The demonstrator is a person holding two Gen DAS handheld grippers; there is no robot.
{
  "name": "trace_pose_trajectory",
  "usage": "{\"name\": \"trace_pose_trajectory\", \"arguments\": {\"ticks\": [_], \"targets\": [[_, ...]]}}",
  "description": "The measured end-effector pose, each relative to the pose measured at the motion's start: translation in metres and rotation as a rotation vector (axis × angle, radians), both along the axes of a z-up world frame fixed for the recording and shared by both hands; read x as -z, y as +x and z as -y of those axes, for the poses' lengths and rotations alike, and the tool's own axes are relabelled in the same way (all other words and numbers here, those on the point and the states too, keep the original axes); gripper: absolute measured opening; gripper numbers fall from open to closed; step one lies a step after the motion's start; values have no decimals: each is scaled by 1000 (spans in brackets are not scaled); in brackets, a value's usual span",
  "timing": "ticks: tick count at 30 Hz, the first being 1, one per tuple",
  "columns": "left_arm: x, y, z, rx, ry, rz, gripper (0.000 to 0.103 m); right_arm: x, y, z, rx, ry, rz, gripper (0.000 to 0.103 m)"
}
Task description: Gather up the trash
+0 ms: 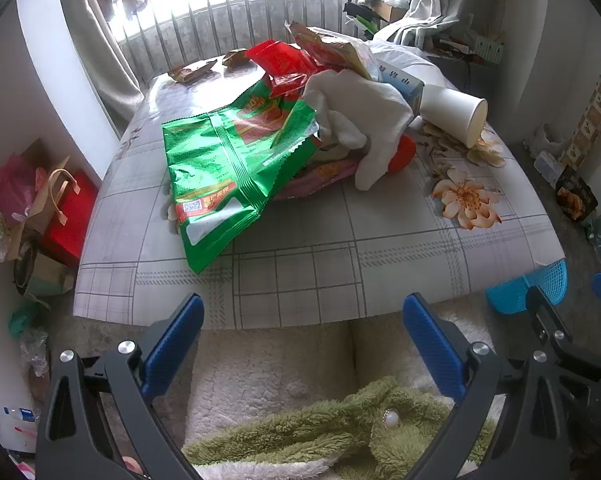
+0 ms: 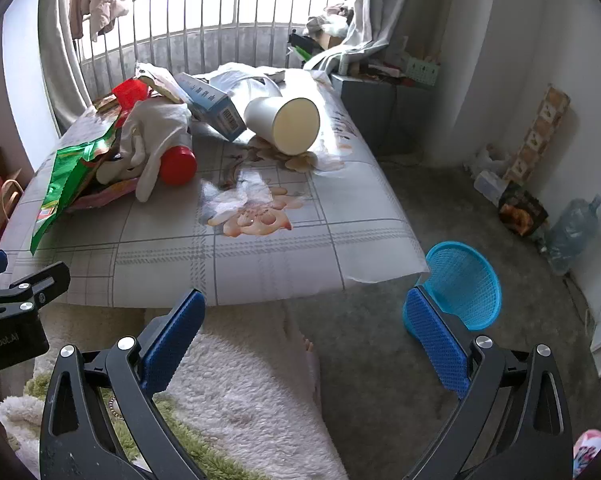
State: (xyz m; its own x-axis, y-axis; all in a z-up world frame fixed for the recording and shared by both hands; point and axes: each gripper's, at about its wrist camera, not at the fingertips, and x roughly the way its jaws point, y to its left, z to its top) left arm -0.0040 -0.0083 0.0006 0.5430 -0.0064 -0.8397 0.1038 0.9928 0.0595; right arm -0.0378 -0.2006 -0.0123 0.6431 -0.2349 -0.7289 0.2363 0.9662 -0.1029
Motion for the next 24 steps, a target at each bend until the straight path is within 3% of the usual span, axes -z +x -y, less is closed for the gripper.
{"name": "trace_pose_trajectory", "arguments": {"ticks": [24], "targets": [[5,3,-1,-3,-2,-22,98,2,0,3,1,35,-6,97]]}}
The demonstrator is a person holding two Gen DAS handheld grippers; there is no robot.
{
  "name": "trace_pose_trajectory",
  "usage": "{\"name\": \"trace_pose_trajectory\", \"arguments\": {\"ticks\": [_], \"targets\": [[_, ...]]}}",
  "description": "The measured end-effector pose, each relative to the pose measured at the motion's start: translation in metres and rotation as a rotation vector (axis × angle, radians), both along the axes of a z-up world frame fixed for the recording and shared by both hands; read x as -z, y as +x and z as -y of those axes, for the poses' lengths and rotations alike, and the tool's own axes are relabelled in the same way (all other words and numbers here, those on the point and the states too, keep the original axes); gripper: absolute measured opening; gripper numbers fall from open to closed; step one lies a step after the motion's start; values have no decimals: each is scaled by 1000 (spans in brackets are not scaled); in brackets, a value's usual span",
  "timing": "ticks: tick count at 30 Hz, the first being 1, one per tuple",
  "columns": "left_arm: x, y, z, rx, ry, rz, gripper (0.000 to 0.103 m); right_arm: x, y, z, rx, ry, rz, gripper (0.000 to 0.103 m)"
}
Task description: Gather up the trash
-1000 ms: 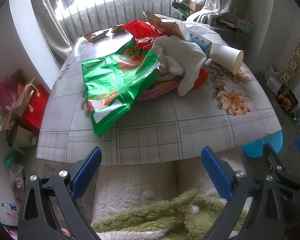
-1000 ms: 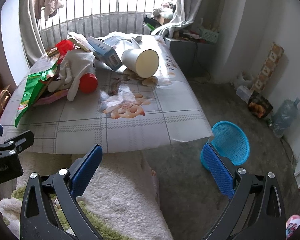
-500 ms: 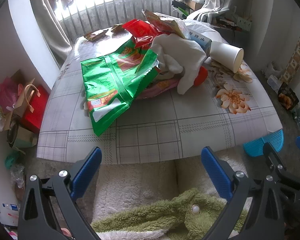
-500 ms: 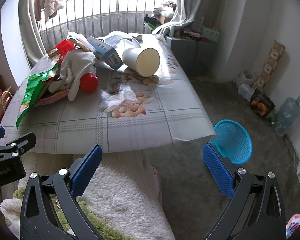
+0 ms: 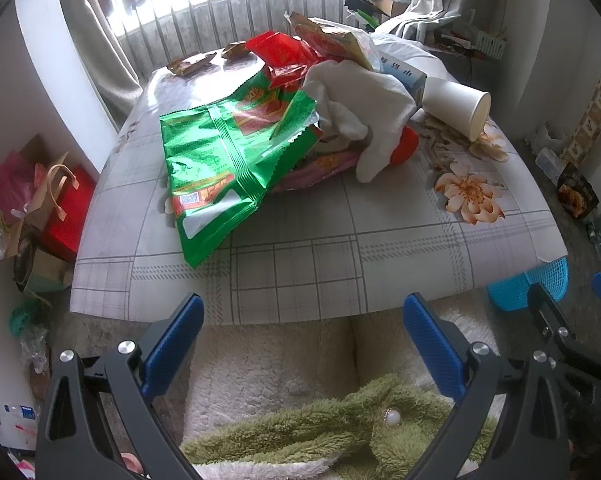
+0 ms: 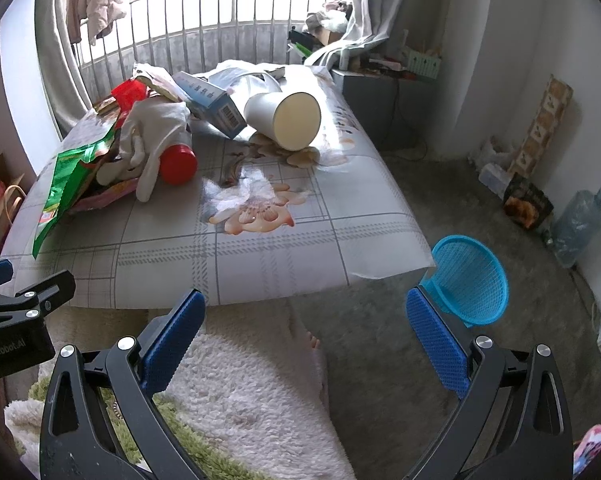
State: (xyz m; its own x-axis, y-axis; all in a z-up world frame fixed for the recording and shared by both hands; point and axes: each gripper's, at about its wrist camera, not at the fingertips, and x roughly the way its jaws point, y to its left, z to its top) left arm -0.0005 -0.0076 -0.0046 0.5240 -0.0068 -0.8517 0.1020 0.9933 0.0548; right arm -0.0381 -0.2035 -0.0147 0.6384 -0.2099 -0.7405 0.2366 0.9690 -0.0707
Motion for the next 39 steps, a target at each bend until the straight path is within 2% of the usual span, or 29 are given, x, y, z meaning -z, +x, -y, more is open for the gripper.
{"name": "trace_pose_trajectory", "arguments": {"ticks": [6,14,19,23,27,30,36,39], "targets": [[-2,11,-5,-12,-11,9,98,-1,8,1,6,4,0,97],[-36,44,-17,-6,-43,130,98,-20,41,12,1,28,48,97],[-58,74,-28,15,-104,191,98,-38,67,27,-1,63,124,97],[-71,100,-39,85,-222,224,98,-54,83,40,11,62,191,97],[-79,127,-48,116,-415,235,98,-66,106,60,9,104,215,97],[-83,145,-46,132,-489,219,98,-63,124,69,-24,150,195,96],[-87,178,-36,181,-601,192,98,-46,162,85,-109,308,130,84],[-88,194,-29,206,-631,173,95,-35,178,93,-146,372,87,84]]}}
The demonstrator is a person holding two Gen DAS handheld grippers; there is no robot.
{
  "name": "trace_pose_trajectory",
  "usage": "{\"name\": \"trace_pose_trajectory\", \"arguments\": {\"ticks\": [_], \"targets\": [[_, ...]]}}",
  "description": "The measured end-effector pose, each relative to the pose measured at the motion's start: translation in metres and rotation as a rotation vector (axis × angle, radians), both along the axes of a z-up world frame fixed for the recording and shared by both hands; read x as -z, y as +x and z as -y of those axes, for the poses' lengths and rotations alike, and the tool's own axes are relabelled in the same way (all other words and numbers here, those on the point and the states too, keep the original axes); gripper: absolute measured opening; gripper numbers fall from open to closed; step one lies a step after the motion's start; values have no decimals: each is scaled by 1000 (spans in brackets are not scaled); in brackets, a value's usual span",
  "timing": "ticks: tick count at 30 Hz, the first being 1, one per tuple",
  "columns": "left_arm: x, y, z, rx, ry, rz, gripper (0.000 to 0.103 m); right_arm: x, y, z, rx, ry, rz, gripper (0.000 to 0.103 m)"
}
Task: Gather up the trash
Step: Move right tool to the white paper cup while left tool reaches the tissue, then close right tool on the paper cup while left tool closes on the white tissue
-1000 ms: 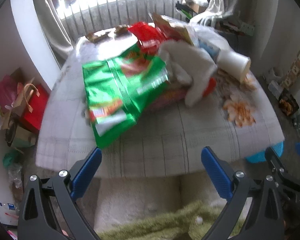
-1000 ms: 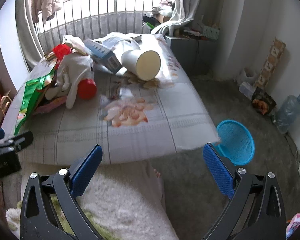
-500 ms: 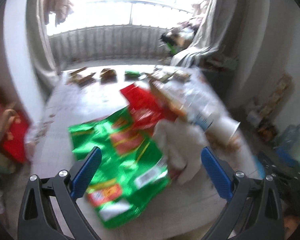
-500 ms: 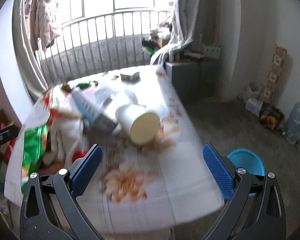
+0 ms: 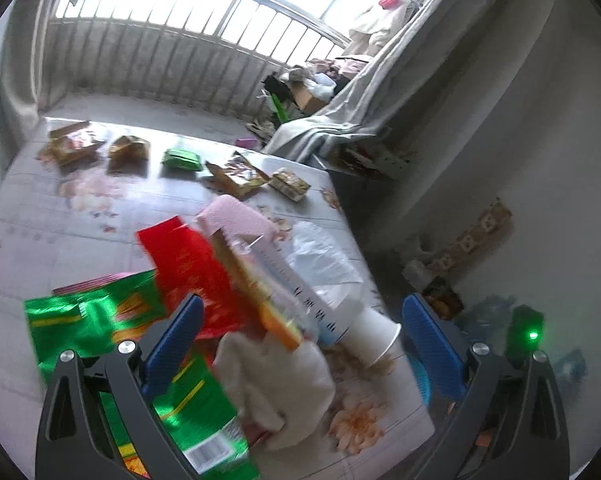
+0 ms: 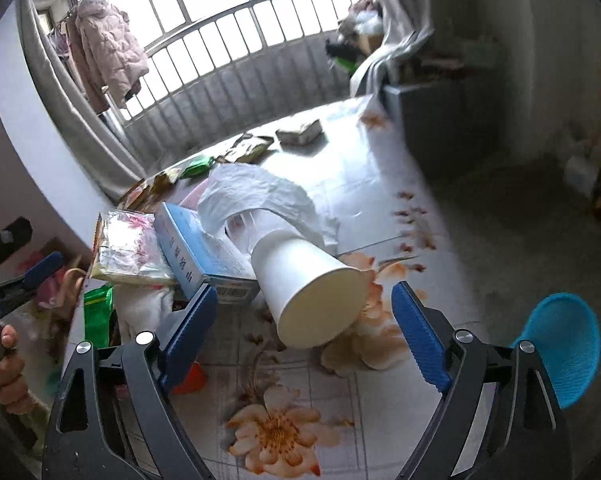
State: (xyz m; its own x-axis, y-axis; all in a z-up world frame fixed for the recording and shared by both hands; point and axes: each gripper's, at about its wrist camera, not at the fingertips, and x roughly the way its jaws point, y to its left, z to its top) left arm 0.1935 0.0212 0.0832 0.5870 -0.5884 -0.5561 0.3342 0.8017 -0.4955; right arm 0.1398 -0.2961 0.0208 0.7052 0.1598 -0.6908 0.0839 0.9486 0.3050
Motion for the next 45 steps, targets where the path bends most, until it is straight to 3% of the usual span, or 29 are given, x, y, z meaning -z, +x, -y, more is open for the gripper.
{"name": "trace_pose_trajectory", "arguments": {"ticks": [9,12,14,15,19,25,27,28,29,33,35,38,40,43,45], "targets": [[26,34,6,-26,3,-150,60,12,29,5,-117,77,-63,84],[36,40,7,-36,4,-199,44,20,35,4,-153,74,-89,86],[42,42,6,-40,-8,-230,24,27,39,2,-169,73,-111,86],[44,44,5,-36,-20,-240,23,30,40,2,-172,79,-117,86],[41,39,5,-42,-27,-226,23,34,38,2,-183,88,-116,85],[36,30,6,-51,31,-193,23,36,36,8,-154,105,-123,68],[31,27,5,-73,80,-174,37,37,34,11,-143,135,-120,64],[28,24,4,-88,105,-162,57,37,33,12,-139,151,-121,60],[24,22,1,-100,119,-142,70,38,32,14,-133,161,-120,57],[-5,10,-1,-112,196,4,72,39,24,17,-114,181,-125,47],[-20,11,7,-67,219,54,73,41,22,19,-112,196,-128,46],[-36,24,38,80,277,85,74,41,21,19,-108,187,-137,47],[-38,35,72,211,377,95,74,38,18,17,-108,169,-133,51],[-26,47,121,385,569,113,74,32,11,19,-108,140,-115,69],[-11,50,151,495,733,157,74,29,6,21,-104,120,-94,77]]}}
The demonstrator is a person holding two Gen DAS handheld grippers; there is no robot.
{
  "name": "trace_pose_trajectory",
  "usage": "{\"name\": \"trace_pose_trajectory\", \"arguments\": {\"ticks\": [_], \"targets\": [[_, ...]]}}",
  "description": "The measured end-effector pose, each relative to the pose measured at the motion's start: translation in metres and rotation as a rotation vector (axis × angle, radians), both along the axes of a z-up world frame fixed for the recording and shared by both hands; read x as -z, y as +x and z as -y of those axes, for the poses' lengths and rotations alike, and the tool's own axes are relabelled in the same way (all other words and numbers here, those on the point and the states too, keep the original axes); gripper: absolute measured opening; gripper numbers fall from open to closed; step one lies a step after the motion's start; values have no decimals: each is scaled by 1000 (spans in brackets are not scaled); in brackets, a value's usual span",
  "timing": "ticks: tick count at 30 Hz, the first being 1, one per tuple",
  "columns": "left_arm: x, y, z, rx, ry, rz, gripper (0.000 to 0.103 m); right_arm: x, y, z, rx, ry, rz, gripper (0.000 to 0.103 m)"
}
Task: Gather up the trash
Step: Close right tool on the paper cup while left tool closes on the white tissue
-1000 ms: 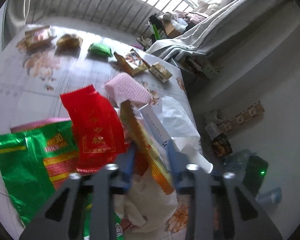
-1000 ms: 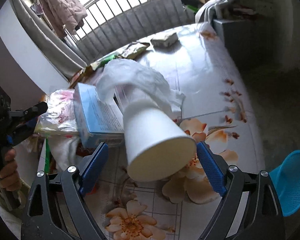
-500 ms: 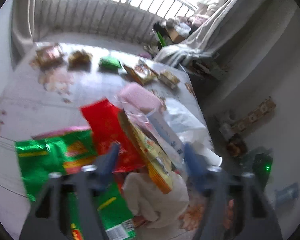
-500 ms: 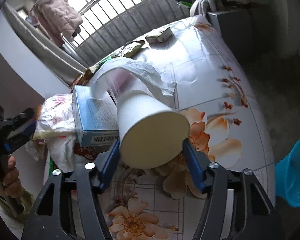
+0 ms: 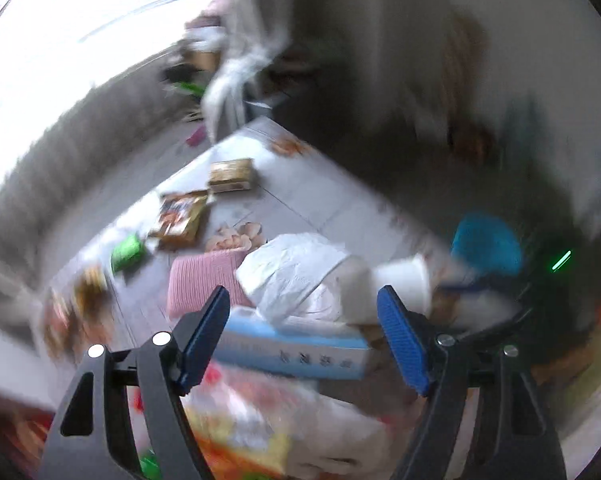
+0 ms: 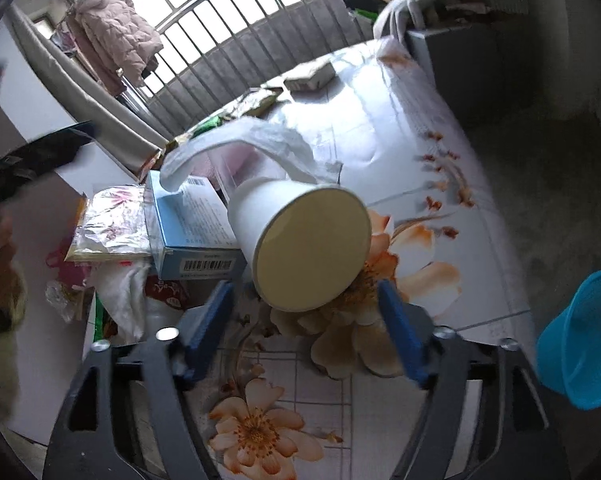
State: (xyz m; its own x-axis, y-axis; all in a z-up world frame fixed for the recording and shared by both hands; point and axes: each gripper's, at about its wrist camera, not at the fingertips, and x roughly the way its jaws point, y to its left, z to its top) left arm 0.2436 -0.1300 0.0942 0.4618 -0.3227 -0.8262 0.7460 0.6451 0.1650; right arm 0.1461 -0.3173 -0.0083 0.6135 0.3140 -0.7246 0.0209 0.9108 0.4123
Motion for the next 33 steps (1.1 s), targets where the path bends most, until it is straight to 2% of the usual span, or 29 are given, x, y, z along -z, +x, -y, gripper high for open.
{"name": "trace_pose_trajectory", "arguments": {"ticks": [1,3,7,8,11,12,14,16,19,23,28,31,33], "targets": [[10,2,15,68,100,22,74,-1,0,1,-1,-6,13,82],[25,12,32,133,200,10,74,-3,2,6,-1,-5,32,83],[51,43,48,117,320,-70,73,-2,13,11,-24,14,70,85],[56,51,51,102,355,-66,69,-1,16,13,-29,15,72,84],[65,61,54,85,405,-78,55,-2,20,16,-39,32,69,85],[67,64,54,71,408,-90,53,-5,17,18,-40,42,77,85],[69,67,54,62,402,-111,40,-9,9,22,-35,65,98,84],[70,68,56,59,401,-119,31,-13,-3,29,-21,143,123,84],[71,70,57,57,391,-125,24,-14,-10,29,-30,257,131,69],[62,71,56,56,355,-136,11,-11,-4,16,-50,290,113,54],[51,63,51,58,337,-133,8,5,13,12,-30,322,35,11],[44,60,46,51,315,-151,8,9,14,16,-16,376,34,2],[34,60,39,36,262,-188,8,8,13,18,-8,372,38,2]]}}
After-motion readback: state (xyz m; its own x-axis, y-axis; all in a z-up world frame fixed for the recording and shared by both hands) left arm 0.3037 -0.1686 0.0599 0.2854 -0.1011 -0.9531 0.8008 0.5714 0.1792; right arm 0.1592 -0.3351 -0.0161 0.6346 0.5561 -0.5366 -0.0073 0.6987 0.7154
